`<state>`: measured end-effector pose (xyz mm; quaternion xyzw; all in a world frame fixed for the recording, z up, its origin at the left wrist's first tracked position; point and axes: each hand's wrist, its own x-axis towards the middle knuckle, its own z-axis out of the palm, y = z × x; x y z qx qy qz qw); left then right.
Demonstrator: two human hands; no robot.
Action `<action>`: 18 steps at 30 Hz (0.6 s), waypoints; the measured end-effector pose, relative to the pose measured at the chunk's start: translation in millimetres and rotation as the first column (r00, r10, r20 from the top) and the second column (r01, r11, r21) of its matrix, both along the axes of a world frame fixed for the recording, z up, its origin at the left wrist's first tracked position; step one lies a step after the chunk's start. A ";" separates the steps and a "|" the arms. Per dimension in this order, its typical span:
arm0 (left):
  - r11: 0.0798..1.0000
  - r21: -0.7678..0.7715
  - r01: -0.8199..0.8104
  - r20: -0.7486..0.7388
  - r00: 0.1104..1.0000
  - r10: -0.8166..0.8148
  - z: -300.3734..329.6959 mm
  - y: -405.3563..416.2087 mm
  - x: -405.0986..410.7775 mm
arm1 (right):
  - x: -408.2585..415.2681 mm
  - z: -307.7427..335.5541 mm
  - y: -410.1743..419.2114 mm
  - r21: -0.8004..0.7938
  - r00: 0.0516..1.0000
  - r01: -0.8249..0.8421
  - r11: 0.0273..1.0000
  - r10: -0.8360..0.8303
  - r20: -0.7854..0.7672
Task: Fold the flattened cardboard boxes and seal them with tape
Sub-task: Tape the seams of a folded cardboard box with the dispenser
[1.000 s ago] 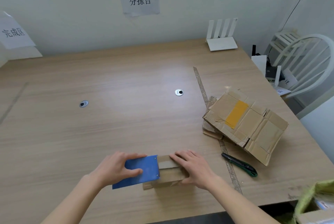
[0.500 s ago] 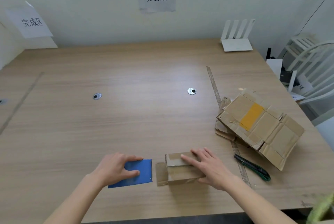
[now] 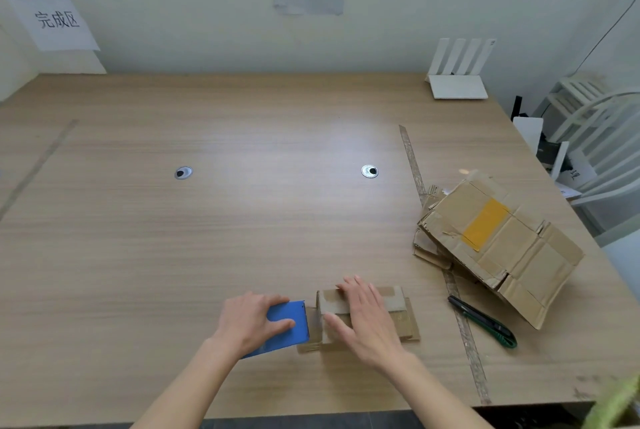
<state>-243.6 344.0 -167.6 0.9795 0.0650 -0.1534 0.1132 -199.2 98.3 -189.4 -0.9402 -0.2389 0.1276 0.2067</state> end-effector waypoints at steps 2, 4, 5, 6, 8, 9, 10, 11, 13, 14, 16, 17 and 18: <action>1.000 0.013 -0.005 -0.005 1.000 0.005 -6.4 -9.4 1.5 | -6.5 -12.0 4.3 -0.057 0.999 0.036 0.998 -0.034 0.040; 0.999 0.053 -0.004 0.002 1.000 0.004 -14.3 -18.2 2.7 | -11.5 -21.6 7.7 -0.068 0.992 0.080 0.995 -0.073 0.102; 0.997 0.083 -0.003 0.019 1.000 0.002 -17.3 -21.6 4.3 | -12.5 -23.6 9.0 -0.069 0.989 0.091 0.993 -0.082 0.126; 0.993 0.120 0.005 0.039 0.999 -0.010 -19.3 -24.5 6.3 | -12.6 -25.4 9.8 -0.081 0.985 0.098 0.992 -0.085 0.150; 0.974 0.218 0.069 0.036 0.996 -0.079 -22.0 -29.2 9.1 | -13.3 -27.3 9.3 -0.108 0.987 0.088 0.990 -0.072 0.146; 0.963 0.251 0.104 0.020 0.993 -0.112 -23.1 -30.6 10.5 | -14.0 -28.5 8.0 -0.118 0.990 0.072 0.990 -0.056 0.132; 0.961 0.255 0.107 0.019 0.993 -0.115 -25.6 -31.0 9.7 | -15.0 -28.4 6.3 -0.122 0.990 0.052 0.991 -0.035 0.138; 0.970 0.229 0.078 0.059 0.994 -0.093 -29.4 -30.8 6.3 | -15.7 -27.3 5.0 -0.127 0.990 0.034 0.991 -0.016 0.138; 0.981 0.188 0.042 0.160 0.984 -0.073 -39.0 -27.4 -2.8 | -14.6 -24.2 6.2 -0.107 0.991 0.042 0.993 -0.028 0.131; 0.984 0.174 0.049 0.157 0.985 -0.077 -43.1 -24.9 -7.2 | -14.7 -24.7 8.9 -0.090 0.992 0.061 0.994 -0.050 0.117; 0.984 0.173 0.047 0.182 0.980 -0.078 -47.5 -16.9 -14.1 | -13.9 -23.0 21.1 -0.081 0.988 0.134 0.988 -0.126 0.093; 0.985 0.167 0.037 0.190 0.979 -0.069 -47.9 -12.3 -17.5 | -13.5 -22.2 28.8 -0.093 0.978 0.197 0.976 -0.189 0.090; 0.987 0.159 0.027 0.190 0.980 -0.057 -45.0 -8.3 -19.8 | -13.5 -22.7 37.4 -0.109 0.962 0.266 0.958 -0.256 0.096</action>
